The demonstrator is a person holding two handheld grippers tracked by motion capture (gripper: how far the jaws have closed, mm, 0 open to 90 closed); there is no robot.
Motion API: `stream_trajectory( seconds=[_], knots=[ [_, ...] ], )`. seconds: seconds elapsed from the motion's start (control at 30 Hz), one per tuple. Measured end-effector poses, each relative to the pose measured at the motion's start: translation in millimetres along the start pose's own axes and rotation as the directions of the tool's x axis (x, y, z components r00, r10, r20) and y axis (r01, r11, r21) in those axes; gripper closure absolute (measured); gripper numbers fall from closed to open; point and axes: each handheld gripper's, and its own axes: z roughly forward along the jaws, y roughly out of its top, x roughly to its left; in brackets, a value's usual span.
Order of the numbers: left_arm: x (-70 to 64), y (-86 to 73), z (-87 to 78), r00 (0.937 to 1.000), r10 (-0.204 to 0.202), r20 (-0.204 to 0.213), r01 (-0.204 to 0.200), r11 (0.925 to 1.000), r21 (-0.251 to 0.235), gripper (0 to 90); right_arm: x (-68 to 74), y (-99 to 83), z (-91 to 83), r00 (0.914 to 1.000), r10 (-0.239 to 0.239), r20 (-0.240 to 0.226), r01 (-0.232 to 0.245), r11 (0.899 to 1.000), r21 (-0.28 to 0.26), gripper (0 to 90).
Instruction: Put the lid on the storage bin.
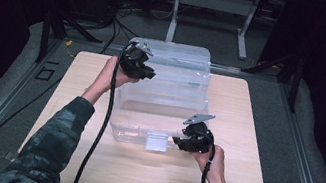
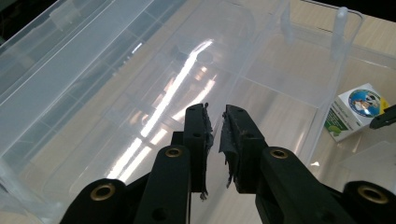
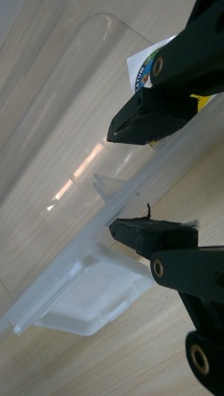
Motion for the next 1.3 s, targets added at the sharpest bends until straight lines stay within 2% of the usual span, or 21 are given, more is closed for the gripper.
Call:
stream_trajectory(
  seconds=[0.53, 0.8, 0.93, 1.13, 1.3],
  knots=[
    [-24.4, -12.3, -17.3, 0.9997, 0.026, -0.001, -0.026, 0.9993, -0.027, 79.8, 0.5, 0.0, 0.2, 1.0000, 0.000, 0.000, 0.000, 1.000, 0.001, 51.0],
    [-34.0, -22.5, -22.5, 0.9997, 0.026, 0.000, -0.026, 0.9974, -0.067, 79.9, 0.5, 0.5, -0.7, 1.0000, -0.003, -0.002, 0.003, 1.000, 0.016, 50.9],
    [-43.8, -26.4, -25.2, 0.9986, 0.044, -0.029, -0.045, 0.9968, -0.065, 79.9, 0.7, 0.5, -0.8, 1.0000, -0.005, -0.002, 0.005, 1.000, 0.018, 50.7],
    [-50.4, -30.7, -27.9, 0.9980, 0.055, -0.033, -0.057, 0.9962, -0.066, 79.9, 0.7, 0.5, -0.9, 1.0000, -0.006, -0.002, 0.006, 1.000, 0.020, 50.6],
    [-60.0, -31.1, -28.8, 0.9946, 0.078, -0.068, -0.081, 0.9960, -0.038, 79.8, 0.6, 0.5, -0.9, 1.0000, -0.006, -0.003, 0.006, 1.000, 0.021, 50.6]
  ],
)
